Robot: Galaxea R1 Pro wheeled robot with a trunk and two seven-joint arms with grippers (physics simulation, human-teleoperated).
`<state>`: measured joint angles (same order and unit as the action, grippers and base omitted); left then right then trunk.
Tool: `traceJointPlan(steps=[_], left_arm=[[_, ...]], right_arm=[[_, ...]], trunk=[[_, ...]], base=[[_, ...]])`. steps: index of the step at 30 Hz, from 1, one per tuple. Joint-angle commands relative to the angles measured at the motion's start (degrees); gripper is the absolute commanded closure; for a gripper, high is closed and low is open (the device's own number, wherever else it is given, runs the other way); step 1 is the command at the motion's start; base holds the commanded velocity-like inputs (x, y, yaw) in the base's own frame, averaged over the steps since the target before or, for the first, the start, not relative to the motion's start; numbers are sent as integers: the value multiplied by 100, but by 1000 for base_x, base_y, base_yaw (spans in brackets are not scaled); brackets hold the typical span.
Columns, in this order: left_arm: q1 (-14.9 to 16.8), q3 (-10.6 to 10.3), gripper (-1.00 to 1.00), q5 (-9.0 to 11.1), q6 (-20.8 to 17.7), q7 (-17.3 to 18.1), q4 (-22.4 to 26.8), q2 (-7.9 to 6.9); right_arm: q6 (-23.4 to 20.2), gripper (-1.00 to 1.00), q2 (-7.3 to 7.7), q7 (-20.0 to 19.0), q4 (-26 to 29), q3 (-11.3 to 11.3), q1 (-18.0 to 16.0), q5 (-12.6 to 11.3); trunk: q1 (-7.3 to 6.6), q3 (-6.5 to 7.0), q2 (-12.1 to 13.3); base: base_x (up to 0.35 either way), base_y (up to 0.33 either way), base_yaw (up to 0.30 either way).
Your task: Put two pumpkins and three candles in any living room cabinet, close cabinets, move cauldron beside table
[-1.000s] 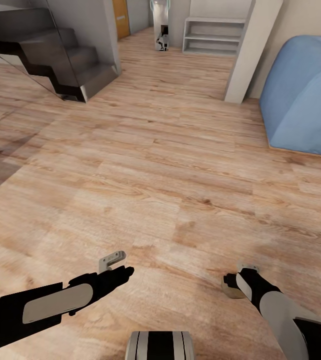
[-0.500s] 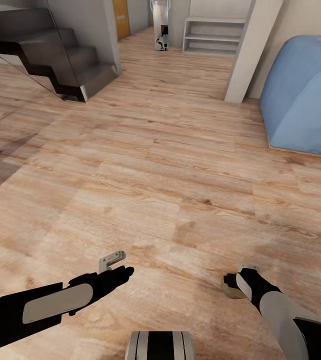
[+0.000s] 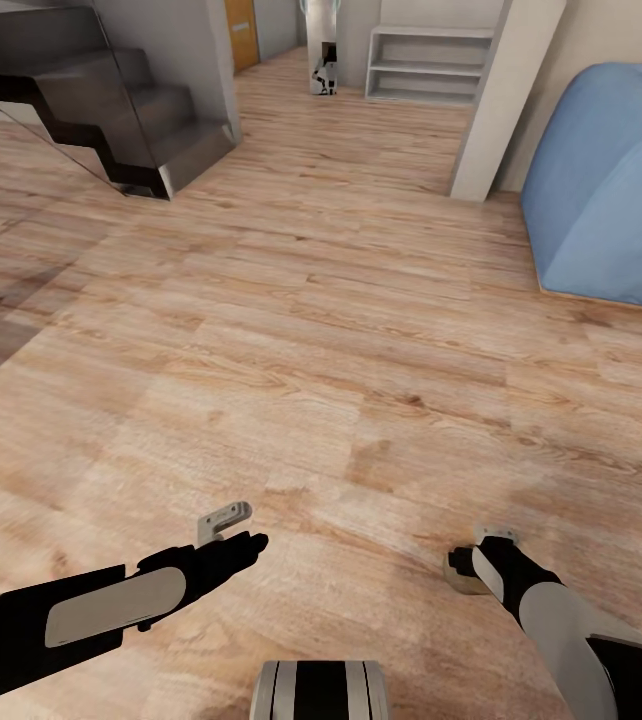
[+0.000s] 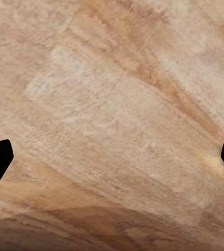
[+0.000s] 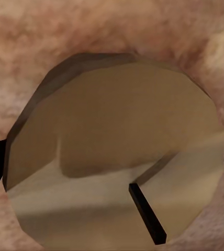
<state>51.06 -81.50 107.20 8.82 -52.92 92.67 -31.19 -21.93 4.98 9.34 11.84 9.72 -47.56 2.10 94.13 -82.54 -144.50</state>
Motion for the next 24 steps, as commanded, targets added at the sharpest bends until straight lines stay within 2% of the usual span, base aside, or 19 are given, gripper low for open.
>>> traceJointPlan(steps=[1, 6, 8, 24], left_arm=[[10, -15, -100, 47, 59, 1, 5, -1], [10, -15, -100, 47, 59, 1, 5, -1], [9, -15, -100, 47, 59, -2, 5, -1], [9, -15, -100, 47, 59, 1, 5, -1]], right_arm=[[-14, -100, -6, -11, 5, 65, 2, -114], [-14, -100, -6, -11, 3, 65, 2, -114], [-14, -100, -6, -11, 2, 65, 2, -114], [-13, -100, -12, -11, 2, 63, 2, -114]], trunk=[[0, -4, -1], [0, -4, -1], [5, -49, -4], [5, -49, -4]], base=[[0, 0, 0], [0, 0, 0], [0, 0, 0], [0, 0, 0]])
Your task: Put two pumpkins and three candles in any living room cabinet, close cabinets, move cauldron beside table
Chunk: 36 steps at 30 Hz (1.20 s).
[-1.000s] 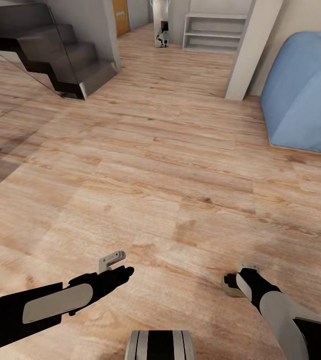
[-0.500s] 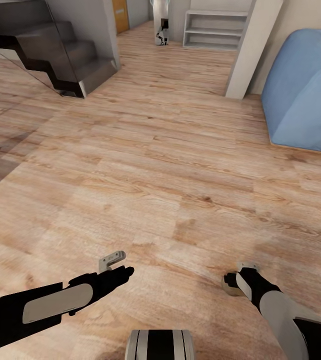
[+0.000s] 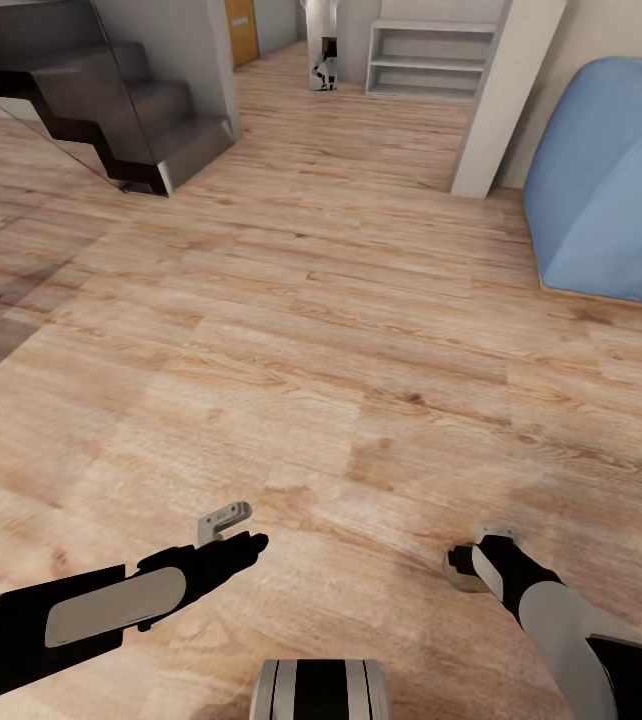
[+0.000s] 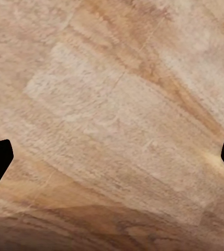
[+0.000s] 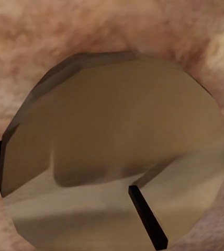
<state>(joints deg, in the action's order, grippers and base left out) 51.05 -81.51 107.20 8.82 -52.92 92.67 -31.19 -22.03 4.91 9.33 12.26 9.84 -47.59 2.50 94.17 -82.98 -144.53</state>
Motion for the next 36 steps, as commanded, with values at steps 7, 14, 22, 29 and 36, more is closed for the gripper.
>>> traceJointPlan(steps=[7, 14, 22, 29, 36], left_arm=[[10, -15, -100, 47, 59, 1, 6, -2], [11, -15, -100, 47, 59, -7, 6, -6], [11, -13, -100, 47, 67, -16, -10, -10], [12, -14, -100, 47, 68, -17, -19, -10], [10, -14, -100, 47, 68, -21, -34, -10]], right_arm=[[-4, 100, -14, -10, -46, 53, 4, 24], [-7, 100, -17, -10, -47, 54, 4, 56], [-10, 100, -17, -10, -40, 54, 4, 57], [-11, 100, -14, -10, -40, 54, 4, 57], [-7, 100, -24, 4, -24, 54, 4, 57]], trunk=[[1, -5, -1], [1, -5, -1], [1, -5, -1], [-7, 62, 3], [-25, 217, 12]], base=[[0, 0, 0], [0, 0, 0], [0, 0, 0], [0, 0, 0], [0, 0, 0]])
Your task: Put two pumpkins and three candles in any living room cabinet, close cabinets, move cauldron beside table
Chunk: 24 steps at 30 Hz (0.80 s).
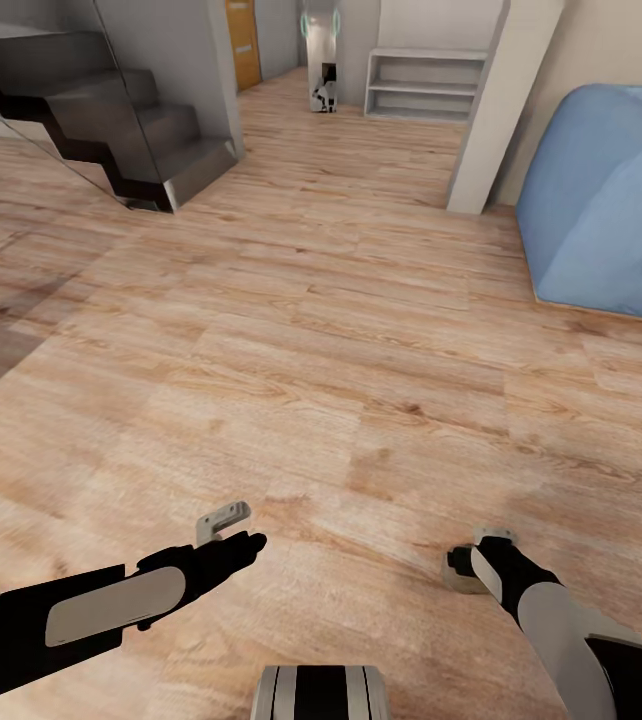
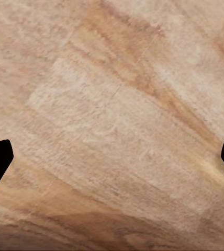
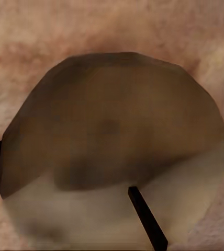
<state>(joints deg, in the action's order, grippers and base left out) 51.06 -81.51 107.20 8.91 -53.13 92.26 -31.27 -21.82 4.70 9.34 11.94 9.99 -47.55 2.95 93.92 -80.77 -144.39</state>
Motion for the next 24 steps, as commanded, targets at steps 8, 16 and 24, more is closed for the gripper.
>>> traceJointPlan(steps=[8, 16, 24], left_arm=[[13, -14, -100, 46, 59, -26, 3, 1], [11, -22, -100, 46, 59, -33, -16, 6], [9, -47, -100, 46, 62, -32, -28, 5]], right_arm=[[159, 100, -19, 17, 69, 38, 0, 5], [276, 100, -80, 40, 1236, 53, 95, -25], [-1364, 100, -437, 33, 4422, 66, 1244, -69]], trunk=[[-21, 174, 9], [-42, 351, 20], [-62, 528, 31]], base=[[0, 0, 0], [0, 0, 0], [0, 0, 0]])
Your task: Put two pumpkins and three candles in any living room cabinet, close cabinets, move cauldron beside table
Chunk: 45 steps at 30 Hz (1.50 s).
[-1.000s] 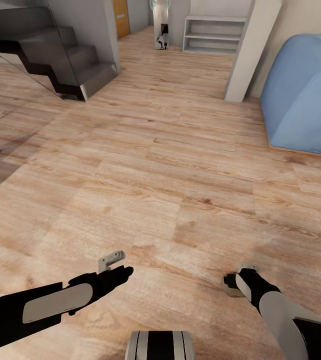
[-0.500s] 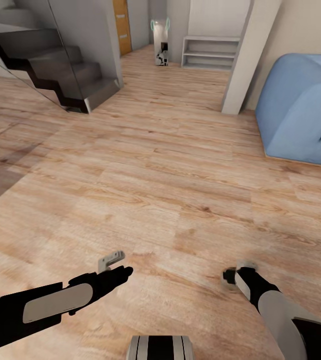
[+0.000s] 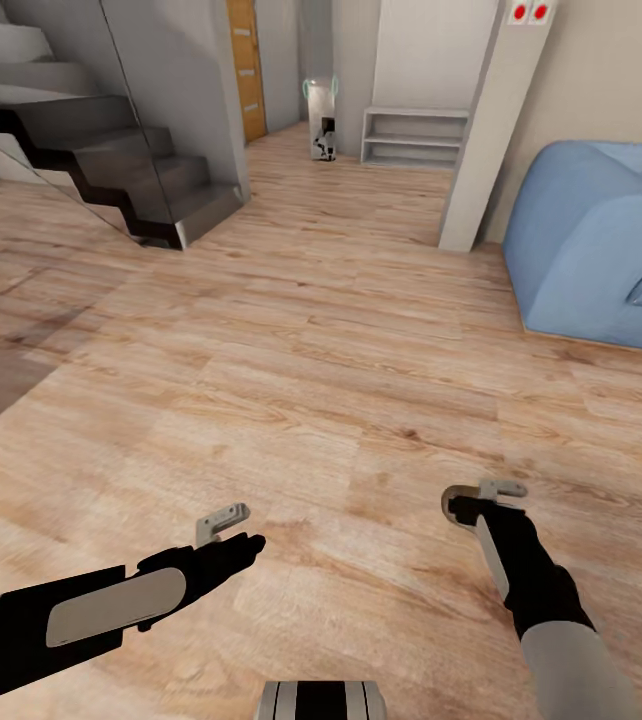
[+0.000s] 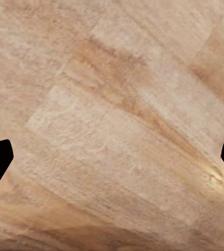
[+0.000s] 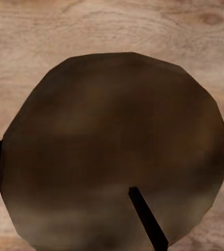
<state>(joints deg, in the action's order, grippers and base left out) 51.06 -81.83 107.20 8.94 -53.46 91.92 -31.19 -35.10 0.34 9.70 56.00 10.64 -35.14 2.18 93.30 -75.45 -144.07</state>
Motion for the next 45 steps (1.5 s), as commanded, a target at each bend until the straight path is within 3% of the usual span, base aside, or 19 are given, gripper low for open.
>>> traceJointPlan(steps=[1, 4, 9, 17, 27, 33, 45], left_arm=[[10, -15, -100, 46, 61, -2, 5, -5], [10, -16, -100, 43, 63, -6, -17, -8], [10, -17, -100, 47, 66, -19, -37, -10], [10, -146, -100, 46, 66, -2, -108, 7], [10, -166, -100, 37, 98, 9, -170, -52], [10, -166, -100, 37, 448, 15, -166, -82], [10, -166, -100, 37, 502, 45, -167, -171]], right_arm=[[-393, 100, -83, -3, 596, 4, 191, -14], [-1285, 100, -328, -3, 1978, 7, 609, -121], [-2358, 100, -626, -22, 3262, 57, 927, -397], [-2198, 100, -612, -36, 3190, 74, 969, -671], [-1854, 100, -615, -29, 3301, 61, 1217, -684], [-1425, 100, -614, -25, 3381, 61, 1390, -684], [-1334, 100, -622, -29, 3391, 54, 1452, -691]], trunk=[[-3, 18, 0], [-11, 84, 4], [-23, 195, 11], [-44, 372, 21], [-70, 632, 35], [-85, 804, 43], [-116, 1150, 59]], base=[[0, 0, 0], [0, 0, 0], [0, 0, 0], [0, 0, 0], [-240, 122, -119], [-204, 124, -222], [-297, 35, -223]])
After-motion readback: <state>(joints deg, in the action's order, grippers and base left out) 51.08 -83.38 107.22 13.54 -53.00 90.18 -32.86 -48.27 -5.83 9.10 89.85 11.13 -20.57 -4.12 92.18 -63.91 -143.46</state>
